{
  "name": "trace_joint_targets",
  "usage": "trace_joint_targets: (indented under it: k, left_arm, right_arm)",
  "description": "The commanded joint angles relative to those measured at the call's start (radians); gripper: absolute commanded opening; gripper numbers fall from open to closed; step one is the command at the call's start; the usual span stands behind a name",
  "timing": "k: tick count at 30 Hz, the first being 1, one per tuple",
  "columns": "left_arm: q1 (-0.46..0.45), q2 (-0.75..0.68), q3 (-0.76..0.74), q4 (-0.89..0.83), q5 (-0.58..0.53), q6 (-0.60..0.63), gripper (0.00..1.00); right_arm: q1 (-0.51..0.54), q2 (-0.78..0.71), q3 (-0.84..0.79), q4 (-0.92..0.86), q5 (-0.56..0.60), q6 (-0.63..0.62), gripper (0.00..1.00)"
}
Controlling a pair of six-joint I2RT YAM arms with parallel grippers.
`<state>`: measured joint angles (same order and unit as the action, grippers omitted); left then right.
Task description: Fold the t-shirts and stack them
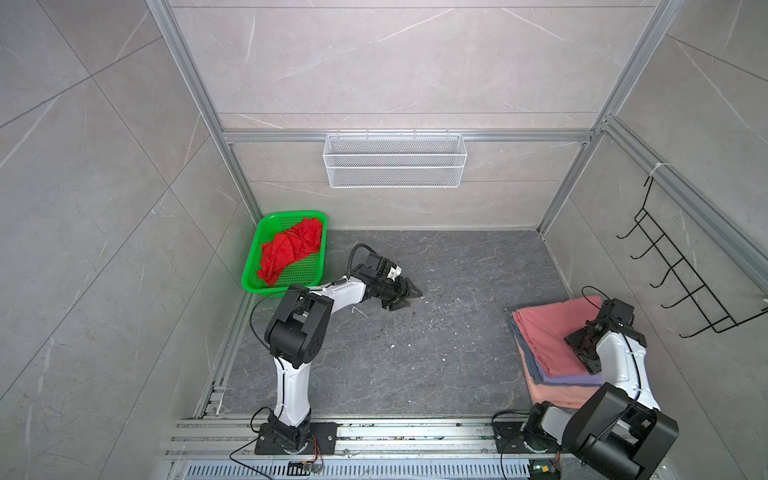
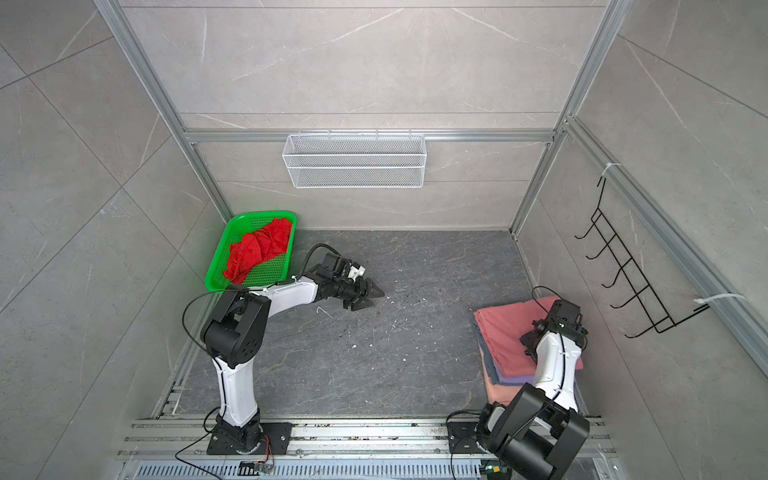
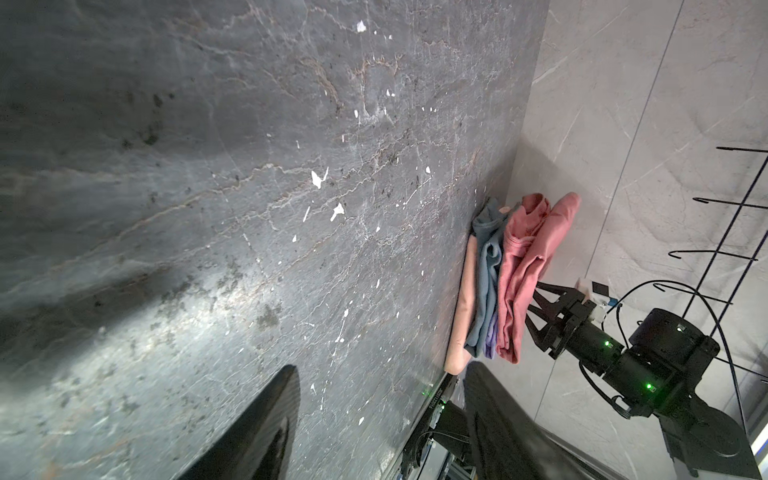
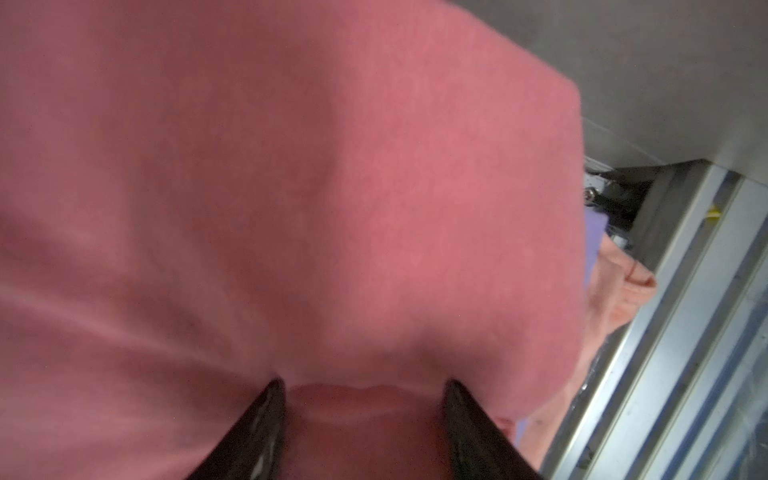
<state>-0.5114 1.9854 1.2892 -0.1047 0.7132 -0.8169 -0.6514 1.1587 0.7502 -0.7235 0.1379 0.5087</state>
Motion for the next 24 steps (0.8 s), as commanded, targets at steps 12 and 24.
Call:
trace_joint_targets:
  k: [12, 24]
  left_arm:
    - [0.001, -0.110, 0.021, -0.078, -0.058, 0.092, 0.66]
    - [0.005, -0.455, -0.082, -0.212, -0.512, 0.359, 0.73]
  right_arm:
    - [0.002, -0.171, 0.083, -0.017, -0.234, -0.008, 0.65]
    - [0.548, -0.244, 0.141, 0.227, -0.121, -0.020, 0.75]
